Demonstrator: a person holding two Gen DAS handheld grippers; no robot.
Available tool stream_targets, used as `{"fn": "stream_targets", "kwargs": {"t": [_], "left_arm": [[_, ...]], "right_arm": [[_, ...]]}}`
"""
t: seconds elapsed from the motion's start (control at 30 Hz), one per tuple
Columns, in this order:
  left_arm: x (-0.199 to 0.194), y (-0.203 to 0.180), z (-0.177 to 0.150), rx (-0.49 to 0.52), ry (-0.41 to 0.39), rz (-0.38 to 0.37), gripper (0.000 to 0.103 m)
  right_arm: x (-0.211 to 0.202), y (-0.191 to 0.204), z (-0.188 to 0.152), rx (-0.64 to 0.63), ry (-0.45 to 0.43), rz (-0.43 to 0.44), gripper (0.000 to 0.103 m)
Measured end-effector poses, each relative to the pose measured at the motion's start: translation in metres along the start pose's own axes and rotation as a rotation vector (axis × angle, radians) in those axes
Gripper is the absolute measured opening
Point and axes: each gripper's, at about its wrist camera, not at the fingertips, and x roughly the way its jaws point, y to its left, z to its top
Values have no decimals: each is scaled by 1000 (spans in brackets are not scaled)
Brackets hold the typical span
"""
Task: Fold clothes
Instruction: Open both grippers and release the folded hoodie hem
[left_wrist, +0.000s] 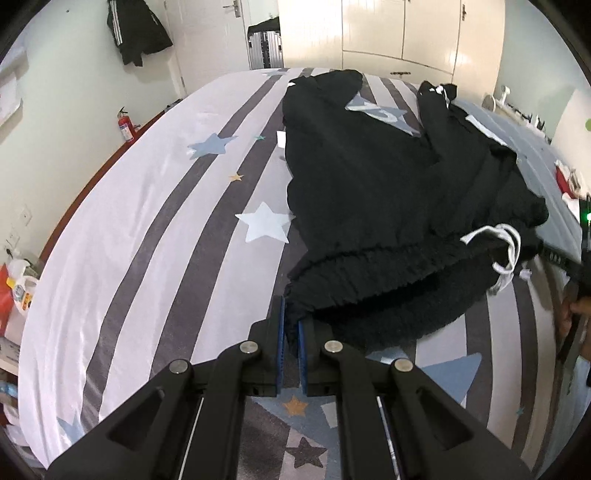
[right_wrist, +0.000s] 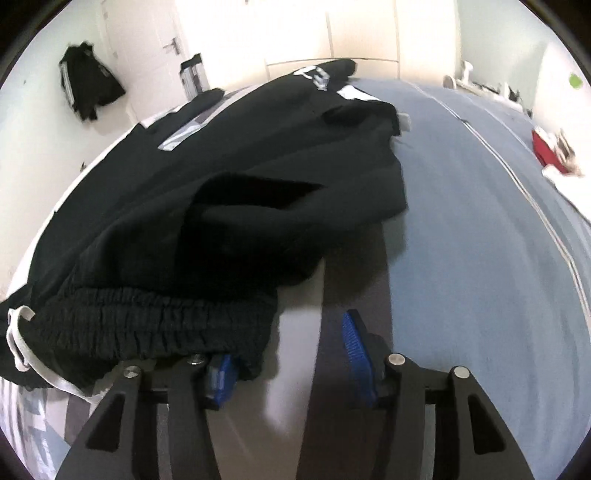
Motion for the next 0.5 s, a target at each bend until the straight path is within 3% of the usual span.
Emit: {"fn": "stream_targets", "kwargs": {"t": [0.07, 0.27, 0.5], "left_arm": [[-7, -3, -1, -7, -6, -6, 5], [-47, -14, -11, -29, -17, -85, 5], [-105, -50, -66, 10, 50, -133, 5]], "right_arm": [[-7, 2, 2, -1, 8, 41, 5], [-96, -25, -9, 38, -59, 77, 4], [-196, -78, -78, 20, 20, 23, 4]]}}
